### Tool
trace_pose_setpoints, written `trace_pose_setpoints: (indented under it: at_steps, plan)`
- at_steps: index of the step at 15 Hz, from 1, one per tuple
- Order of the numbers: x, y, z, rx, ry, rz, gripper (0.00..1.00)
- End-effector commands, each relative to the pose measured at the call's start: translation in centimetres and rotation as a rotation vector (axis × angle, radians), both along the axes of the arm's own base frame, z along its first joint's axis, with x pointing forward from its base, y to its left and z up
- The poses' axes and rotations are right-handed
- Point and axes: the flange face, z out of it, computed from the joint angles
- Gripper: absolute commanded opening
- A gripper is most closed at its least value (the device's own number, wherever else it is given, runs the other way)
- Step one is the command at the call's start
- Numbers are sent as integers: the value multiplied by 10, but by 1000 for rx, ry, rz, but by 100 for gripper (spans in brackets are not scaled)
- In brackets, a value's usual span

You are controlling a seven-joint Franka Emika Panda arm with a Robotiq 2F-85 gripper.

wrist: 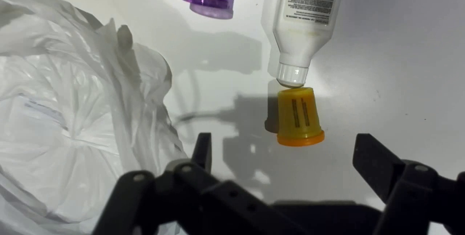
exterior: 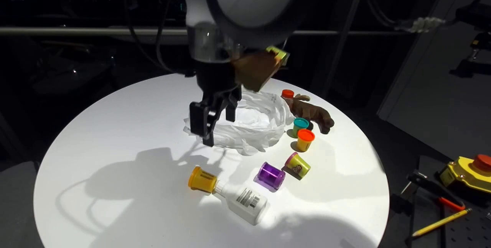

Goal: Pick up all the objects from the plastic bag and put them on the table.

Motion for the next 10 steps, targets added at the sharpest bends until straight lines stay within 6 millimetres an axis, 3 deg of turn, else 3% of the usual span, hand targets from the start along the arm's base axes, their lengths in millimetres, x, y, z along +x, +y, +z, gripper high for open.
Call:
trace_pose_setpoints:
  at_steps: [1, 6, 7, 10]
  plan:
    - [-19, -28, 67, 29, 85, -41, 100]
    - [-48, -49, 126, -2, 186, -74, 100]
    - [-29, -42, 106, -16, 163, -71, 100]
    - [-41, -47, 122, -24, 175, -76, 100]
